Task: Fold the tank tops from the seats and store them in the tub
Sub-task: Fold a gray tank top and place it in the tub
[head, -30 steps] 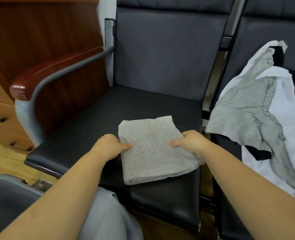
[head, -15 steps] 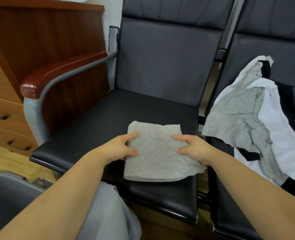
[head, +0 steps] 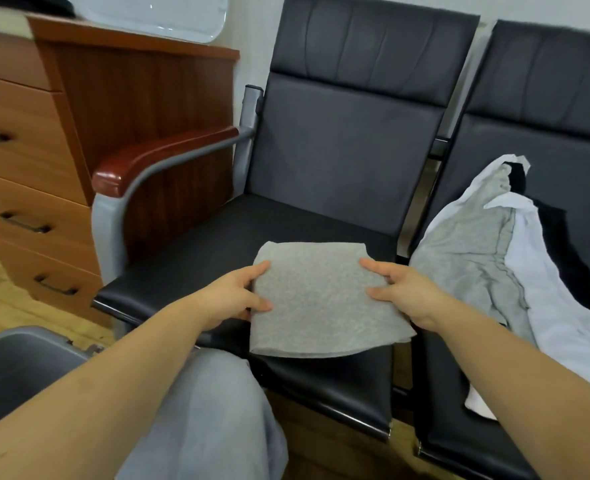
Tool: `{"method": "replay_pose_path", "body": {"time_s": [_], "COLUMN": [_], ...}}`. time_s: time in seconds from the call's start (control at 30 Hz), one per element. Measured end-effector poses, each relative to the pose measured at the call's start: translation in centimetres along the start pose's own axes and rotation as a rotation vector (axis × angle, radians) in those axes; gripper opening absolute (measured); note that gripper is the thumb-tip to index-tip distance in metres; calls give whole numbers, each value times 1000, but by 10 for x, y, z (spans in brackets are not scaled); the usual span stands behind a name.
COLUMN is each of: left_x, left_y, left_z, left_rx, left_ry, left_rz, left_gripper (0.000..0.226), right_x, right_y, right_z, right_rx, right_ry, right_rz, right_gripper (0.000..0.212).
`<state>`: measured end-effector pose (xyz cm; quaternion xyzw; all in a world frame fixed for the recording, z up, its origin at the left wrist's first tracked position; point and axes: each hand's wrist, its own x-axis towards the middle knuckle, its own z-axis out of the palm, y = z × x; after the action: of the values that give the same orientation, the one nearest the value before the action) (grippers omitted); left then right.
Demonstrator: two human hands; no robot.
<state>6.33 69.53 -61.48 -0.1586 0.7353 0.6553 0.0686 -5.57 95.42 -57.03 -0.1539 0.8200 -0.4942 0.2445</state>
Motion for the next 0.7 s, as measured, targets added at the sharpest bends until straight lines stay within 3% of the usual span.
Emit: {"method": "replay_pose_path", "body": {"time_s": [0.37, 0.7], "left_x": [-90, -193], "left_y": [2, -71], "left_z": [-95, -176], "left_rx": [69, 41], "left_ry": [225, 419], "left_rz": [71, -25], "left_gripper": [89, 94], "right_x": [-5, -3], "right_y": [-84, -122], "right_z": [90, 225], "right_rx": [-121, -344], "right_ry": [-88, -328], "right_rz": [-191, -308], "right_gripper": [59, 62]}}
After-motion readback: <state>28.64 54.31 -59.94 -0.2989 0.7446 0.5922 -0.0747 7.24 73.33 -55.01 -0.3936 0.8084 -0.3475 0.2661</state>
